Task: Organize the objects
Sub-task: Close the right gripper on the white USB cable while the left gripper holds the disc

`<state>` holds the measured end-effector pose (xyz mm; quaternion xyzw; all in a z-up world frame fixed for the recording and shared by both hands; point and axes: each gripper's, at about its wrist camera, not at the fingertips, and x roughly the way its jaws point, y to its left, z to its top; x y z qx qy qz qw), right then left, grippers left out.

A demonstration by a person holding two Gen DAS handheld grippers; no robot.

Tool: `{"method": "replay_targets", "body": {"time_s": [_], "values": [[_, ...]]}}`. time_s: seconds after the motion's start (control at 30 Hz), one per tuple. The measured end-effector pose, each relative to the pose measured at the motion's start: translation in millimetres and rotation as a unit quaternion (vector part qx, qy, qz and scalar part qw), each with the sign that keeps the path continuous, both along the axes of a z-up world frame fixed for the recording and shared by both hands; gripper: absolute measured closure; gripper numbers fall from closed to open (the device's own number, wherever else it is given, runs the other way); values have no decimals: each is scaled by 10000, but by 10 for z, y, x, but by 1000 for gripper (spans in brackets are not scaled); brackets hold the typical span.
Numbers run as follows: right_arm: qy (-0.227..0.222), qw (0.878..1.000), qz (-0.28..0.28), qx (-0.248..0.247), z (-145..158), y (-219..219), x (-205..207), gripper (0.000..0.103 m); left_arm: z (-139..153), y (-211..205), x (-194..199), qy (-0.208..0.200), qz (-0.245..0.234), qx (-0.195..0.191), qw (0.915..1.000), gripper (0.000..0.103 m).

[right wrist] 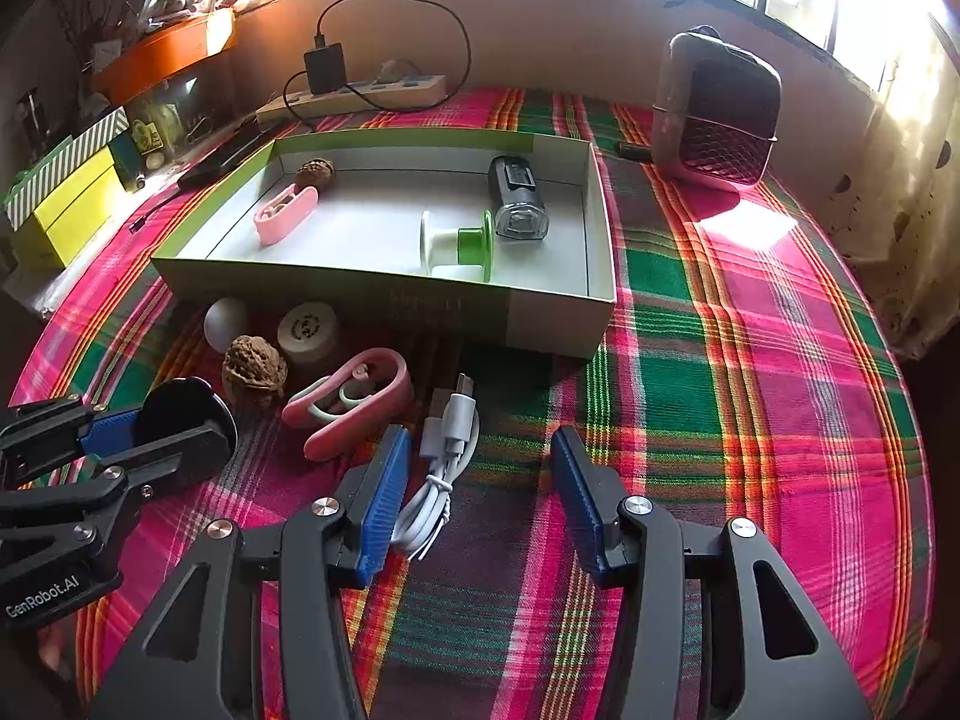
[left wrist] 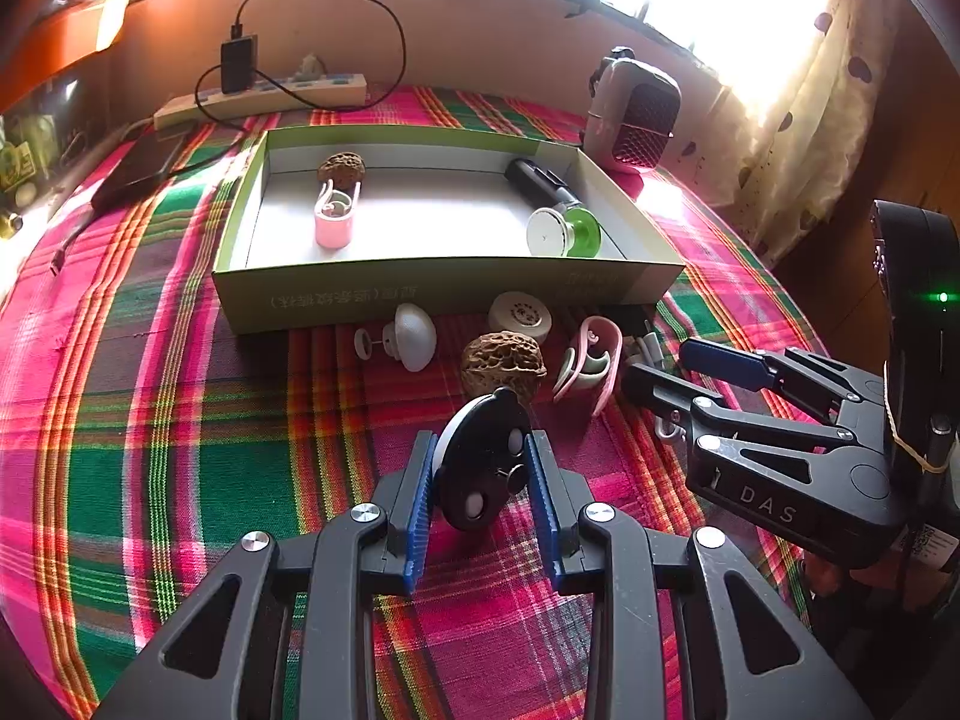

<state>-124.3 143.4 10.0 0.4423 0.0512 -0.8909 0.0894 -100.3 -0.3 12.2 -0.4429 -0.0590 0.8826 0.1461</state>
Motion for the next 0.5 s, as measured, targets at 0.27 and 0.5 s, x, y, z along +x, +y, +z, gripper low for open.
{"method": "replay_targets", "body": {"time_s": [0.27, 0.5], "values": [[72, 9999, 96, -29, 1, -12, 31, 66, 4, 7, 5, 8, 3, -16, 10000, 76], [116, 9999, 103, -65, 3, 7, 46, 84, 16, 16, 8, 35, -7, -66, 10000, 76]]}}
